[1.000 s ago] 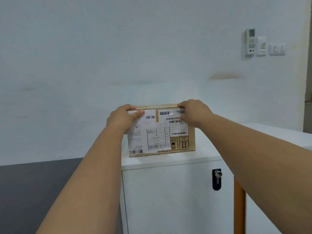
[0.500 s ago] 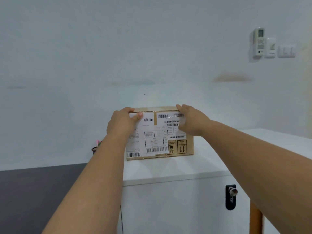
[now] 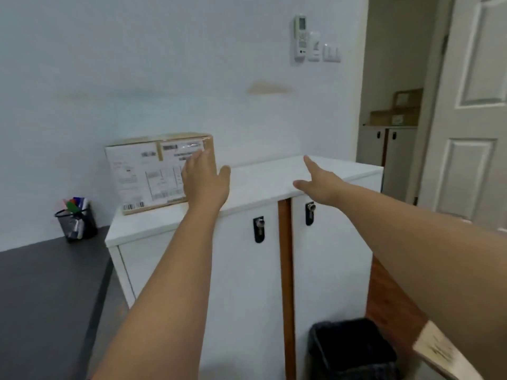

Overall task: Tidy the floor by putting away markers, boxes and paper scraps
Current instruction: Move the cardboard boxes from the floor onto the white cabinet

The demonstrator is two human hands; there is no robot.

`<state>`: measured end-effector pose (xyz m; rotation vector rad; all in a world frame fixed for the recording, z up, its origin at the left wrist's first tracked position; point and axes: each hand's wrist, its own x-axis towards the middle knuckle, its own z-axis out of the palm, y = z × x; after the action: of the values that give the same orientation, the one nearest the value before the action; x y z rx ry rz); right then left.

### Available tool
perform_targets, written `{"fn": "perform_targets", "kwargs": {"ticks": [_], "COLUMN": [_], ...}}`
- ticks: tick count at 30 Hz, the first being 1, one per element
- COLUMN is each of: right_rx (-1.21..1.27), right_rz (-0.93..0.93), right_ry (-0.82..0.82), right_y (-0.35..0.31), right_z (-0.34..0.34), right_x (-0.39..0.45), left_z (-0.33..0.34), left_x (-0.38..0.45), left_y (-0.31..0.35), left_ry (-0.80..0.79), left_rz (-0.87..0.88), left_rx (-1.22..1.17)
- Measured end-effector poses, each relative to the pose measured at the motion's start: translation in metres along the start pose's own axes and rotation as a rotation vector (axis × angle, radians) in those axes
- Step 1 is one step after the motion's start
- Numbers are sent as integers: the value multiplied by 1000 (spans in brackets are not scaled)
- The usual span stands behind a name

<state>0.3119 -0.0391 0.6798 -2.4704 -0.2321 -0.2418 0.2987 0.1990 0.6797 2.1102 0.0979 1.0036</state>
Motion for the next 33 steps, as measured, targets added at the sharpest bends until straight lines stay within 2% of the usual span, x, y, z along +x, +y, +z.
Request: {"fn": "perform_targets", "kwargs": {"ticks": [4,10,12,17,23,27,33], "right_rx": [-4,-16,12,168,324,445,461], "right_rz": [255,594,704,922,1023,1102,1171], "right_ry": [70,38,32,109,183,169,134], "right_y": [64,207,254,363,405,444,503], "right_z": [-34,-58,-59,-43,-8,34,97], "right_x": [-62,-191,-228,-291,-314,-313,-318], "left_z": [53,138,161,207,271,329,402], "left_x": [-66,-195,-232,-316,-366,-395,-448], "left_y": [49,104,112,107,85,65,18], "left_ry": [-292,-768,-874,-1076,-1212,-1345,-1487], "left_rz": [-31,-93,-113,-123,-88,-90,-212], "left_rx": [-205,-230,-222,-105,32,47,65]}}
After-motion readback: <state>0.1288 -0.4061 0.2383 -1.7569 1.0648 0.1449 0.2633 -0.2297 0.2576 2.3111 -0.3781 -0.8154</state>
